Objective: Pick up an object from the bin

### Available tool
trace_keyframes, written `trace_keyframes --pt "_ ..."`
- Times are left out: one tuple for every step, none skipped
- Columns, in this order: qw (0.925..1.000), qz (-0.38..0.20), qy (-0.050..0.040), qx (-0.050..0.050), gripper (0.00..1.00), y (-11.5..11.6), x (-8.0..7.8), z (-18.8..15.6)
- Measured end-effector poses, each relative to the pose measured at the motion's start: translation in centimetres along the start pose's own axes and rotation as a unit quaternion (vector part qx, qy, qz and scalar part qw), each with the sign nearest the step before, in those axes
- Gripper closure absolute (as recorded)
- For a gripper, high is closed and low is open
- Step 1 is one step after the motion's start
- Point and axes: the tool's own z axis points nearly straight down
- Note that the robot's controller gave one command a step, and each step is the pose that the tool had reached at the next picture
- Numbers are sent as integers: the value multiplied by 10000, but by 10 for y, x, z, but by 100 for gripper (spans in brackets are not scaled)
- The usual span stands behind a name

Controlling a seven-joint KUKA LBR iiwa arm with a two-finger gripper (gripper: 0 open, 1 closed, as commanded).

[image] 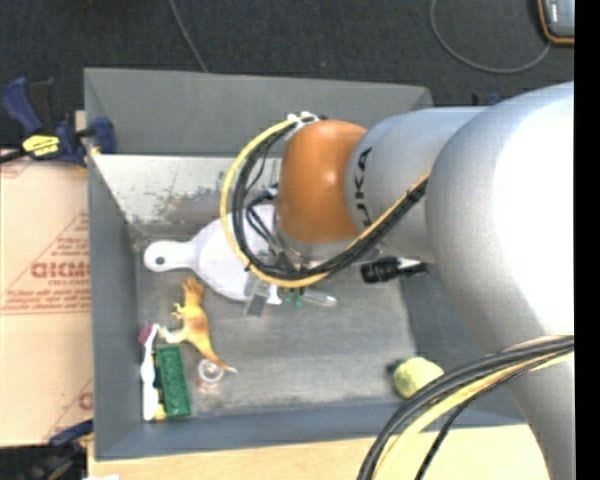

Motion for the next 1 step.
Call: trace_keyframes --pt "10000 -10 -32 -14 100 0 -2 -34"
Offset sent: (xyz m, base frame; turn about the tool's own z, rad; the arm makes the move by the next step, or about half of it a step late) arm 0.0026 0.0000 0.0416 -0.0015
